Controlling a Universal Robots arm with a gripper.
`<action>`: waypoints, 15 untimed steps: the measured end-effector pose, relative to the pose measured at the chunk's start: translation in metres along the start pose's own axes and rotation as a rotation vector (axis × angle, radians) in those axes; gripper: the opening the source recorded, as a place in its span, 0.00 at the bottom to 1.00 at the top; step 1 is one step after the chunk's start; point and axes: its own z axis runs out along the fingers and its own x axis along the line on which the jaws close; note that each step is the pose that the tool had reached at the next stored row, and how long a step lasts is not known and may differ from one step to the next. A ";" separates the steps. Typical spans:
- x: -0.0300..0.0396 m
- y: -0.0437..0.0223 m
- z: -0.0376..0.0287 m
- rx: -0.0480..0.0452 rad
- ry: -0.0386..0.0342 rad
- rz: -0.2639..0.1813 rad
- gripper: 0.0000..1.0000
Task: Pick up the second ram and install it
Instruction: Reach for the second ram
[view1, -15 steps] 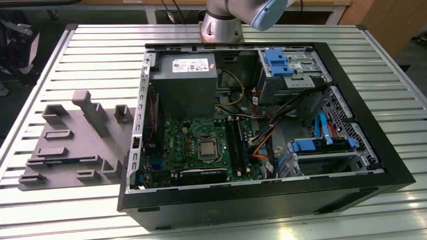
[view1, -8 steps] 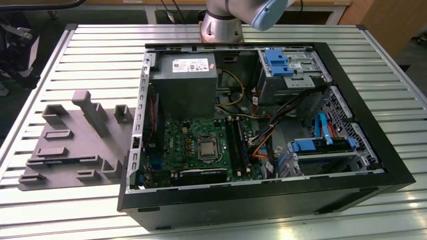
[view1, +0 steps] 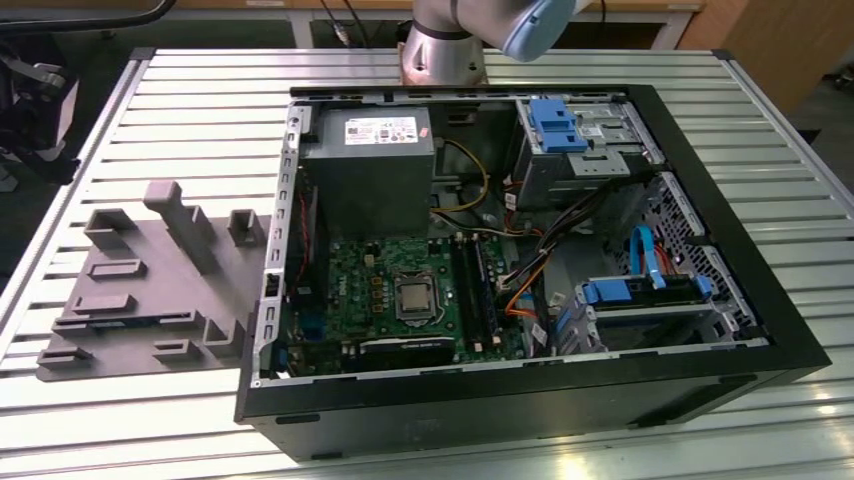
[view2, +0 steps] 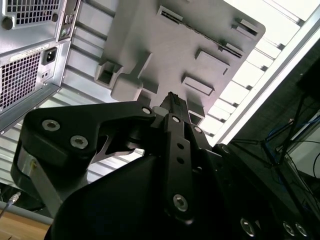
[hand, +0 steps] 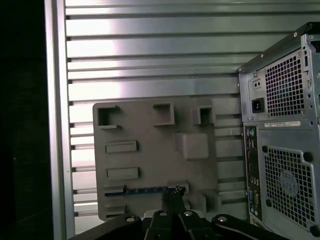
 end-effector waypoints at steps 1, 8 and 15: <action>0.0001 -0.0006 0.0004 0.0000 0.0000 0.000 0.11; 0.0009 -0.0045 0.0031 0.0000 0.0000 0.000 0.11; 0.0030 -0.0070 0.0047 0.0001 0.0000 0.000 0.11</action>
